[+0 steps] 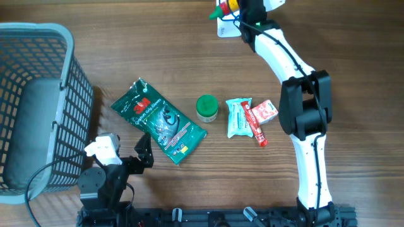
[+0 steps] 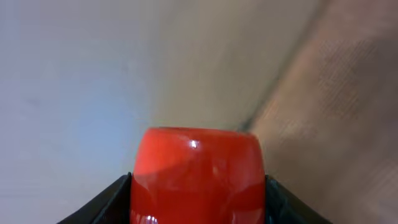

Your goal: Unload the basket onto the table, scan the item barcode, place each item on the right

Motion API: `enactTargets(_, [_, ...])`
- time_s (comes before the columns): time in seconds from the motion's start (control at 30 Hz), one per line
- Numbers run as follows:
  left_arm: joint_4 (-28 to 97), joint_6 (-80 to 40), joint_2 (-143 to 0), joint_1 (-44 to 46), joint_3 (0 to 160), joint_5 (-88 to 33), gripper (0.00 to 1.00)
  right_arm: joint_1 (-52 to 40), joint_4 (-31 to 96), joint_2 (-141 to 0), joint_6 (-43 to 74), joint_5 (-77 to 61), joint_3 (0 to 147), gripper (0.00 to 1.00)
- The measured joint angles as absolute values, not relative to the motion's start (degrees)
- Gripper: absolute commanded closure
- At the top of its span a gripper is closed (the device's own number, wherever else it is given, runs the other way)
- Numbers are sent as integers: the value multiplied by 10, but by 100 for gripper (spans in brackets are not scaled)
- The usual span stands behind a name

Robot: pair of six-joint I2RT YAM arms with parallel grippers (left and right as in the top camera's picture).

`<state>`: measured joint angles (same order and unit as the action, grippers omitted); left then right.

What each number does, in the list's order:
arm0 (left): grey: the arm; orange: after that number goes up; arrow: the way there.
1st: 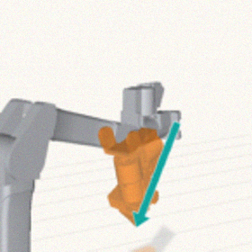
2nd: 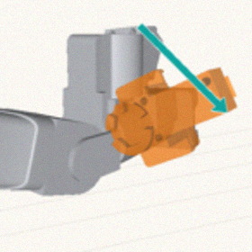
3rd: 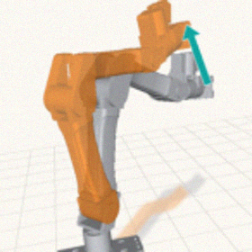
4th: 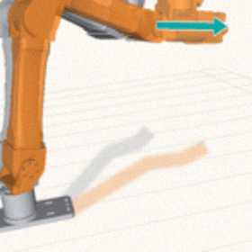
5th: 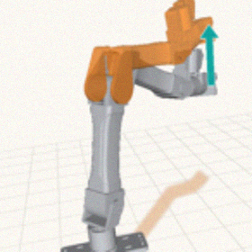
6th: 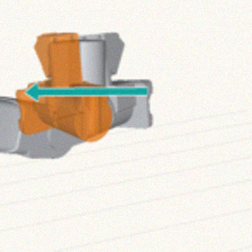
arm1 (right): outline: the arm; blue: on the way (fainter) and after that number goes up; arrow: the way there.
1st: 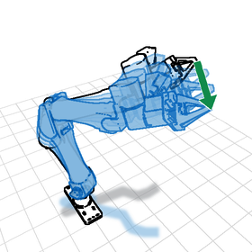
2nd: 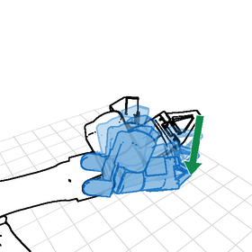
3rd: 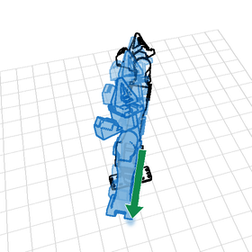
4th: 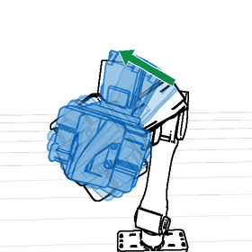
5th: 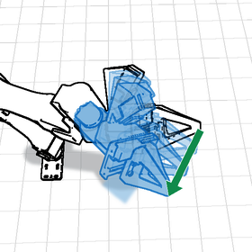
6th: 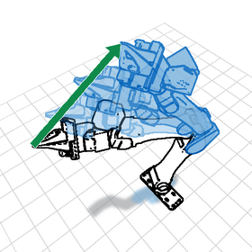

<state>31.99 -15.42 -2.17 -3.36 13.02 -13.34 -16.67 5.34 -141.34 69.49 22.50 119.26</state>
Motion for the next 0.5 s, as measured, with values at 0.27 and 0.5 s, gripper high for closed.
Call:
enactTargets(0.27, [320,-154,-22,-34,130,-133,0,-67,386,-1349,691,198,1243,66])
enactTargets(0.5, [320,-154,-22,-34,130,-133,0,182,542,-1305,690,233,1247,66])
